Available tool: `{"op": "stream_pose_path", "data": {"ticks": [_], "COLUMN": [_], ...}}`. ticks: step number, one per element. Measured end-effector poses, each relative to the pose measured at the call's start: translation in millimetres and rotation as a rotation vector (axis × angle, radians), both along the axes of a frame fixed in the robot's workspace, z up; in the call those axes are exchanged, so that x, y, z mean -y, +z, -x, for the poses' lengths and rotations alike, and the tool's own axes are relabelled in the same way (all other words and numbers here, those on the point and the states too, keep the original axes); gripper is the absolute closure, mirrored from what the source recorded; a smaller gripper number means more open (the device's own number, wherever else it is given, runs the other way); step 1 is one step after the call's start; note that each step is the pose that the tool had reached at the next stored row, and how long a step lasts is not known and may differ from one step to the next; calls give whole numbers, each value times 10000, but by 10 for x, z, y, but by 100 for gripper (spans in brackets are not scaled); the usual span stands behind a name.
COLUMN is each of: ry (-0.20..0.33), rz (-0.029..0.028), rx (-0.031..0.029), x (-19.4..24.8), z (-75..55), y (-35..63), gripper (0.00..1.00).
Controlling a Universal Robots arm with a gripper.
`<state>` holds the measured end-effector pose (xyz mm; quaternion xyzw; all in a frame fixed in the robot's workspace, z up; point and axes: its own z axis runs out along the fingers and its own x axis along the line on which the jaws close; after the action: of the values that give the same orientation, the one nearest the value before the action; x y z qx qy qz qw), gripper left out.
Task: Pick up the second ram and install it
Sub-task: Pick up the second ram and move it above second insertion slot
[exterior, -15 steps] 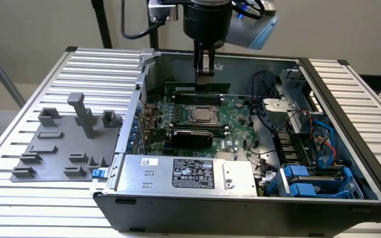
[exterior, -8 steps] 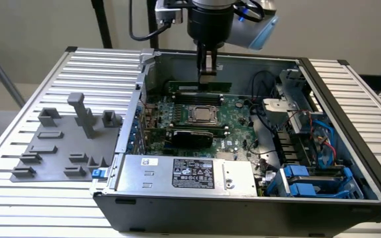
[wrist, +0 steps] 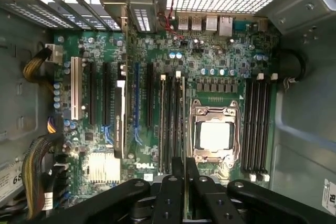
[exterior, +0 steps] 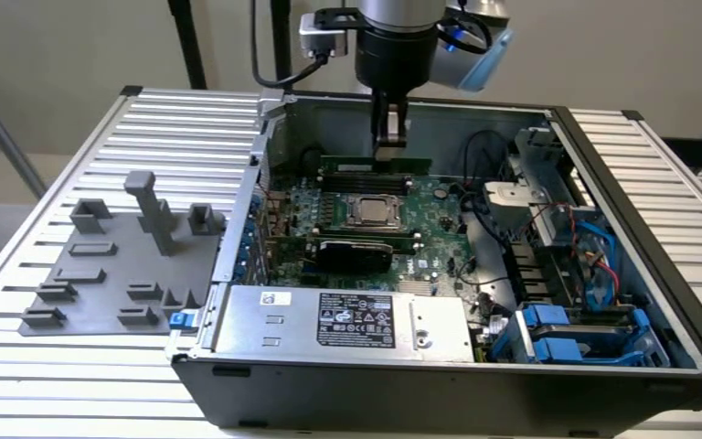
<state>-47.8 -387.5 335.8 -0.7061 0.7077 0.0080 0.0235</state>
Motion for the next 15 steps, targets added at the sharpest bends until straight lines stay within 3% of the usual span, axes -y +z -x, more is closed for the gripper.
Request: {"op": "stream_pose_path", "data": {"ticks": [4,11,15], "ry": [-179,-600,-705], "rz": [-41,-176,-213], "rx": [-2,-1,-1], "x": [-6,-15,-44], "z": [-20,-24,-24], "y": [-51,-134,-160], "gripper": [86,86,86]}}
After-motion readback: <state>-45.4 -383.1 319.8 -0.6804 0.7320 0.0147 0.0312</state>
